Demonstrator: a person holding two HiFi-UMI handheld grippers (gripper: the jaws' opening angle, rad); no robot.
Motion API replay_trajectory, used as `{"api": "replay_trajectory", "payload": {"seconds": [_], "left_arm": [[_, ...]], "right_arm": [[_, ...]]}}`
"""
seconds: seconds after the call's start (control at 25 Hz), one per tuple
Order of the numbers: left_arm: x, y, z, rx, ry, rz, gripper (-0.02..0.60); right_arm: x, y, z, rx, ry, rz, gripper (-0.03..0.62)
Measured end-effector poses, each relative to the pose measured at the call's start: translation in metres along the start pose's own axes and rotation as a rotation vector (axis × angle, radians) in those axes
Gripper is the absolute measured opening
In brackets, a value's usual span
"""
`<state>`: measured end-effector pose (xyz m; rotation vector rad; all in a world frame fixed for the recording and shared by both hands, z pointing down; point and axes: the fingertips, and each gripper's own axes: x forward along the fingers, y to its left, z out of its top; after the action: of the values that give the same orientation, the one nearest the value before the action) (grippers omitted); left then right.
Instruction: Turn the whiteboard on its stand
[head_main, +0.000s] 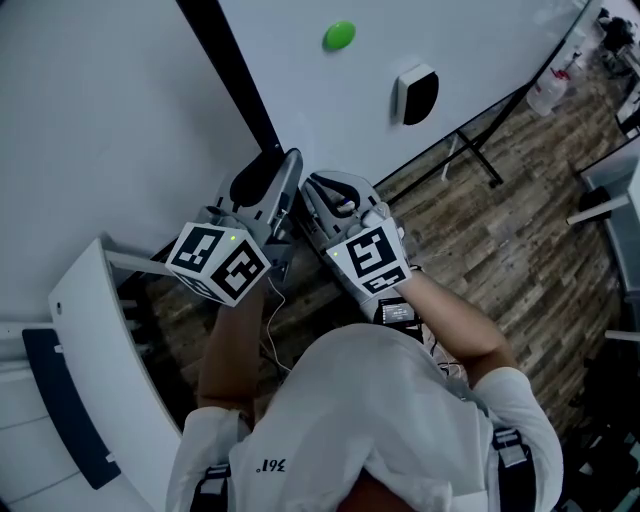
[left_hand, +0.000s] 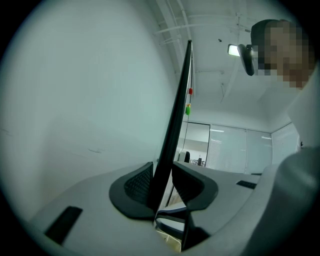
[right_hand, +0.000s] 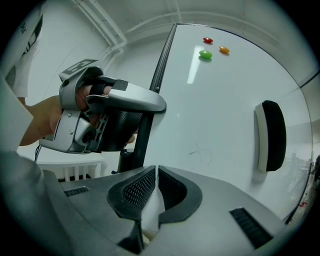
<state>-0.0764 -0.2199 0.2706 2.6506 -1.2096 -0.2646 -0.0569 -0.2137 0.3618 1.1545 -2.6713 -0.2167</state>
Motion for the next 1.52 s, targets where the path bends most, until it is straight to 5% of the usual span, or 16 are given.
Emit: {"api": "replay_trajectory", "payload": {"seconds": [1.52], "left_arm": [[0.056,0.095,0.021,0.041,-0.023,-0.012,0.12]], "right_arm": [[0.1,-0.044,0.002,-0.116,0.087,0.01,0.04]]}}
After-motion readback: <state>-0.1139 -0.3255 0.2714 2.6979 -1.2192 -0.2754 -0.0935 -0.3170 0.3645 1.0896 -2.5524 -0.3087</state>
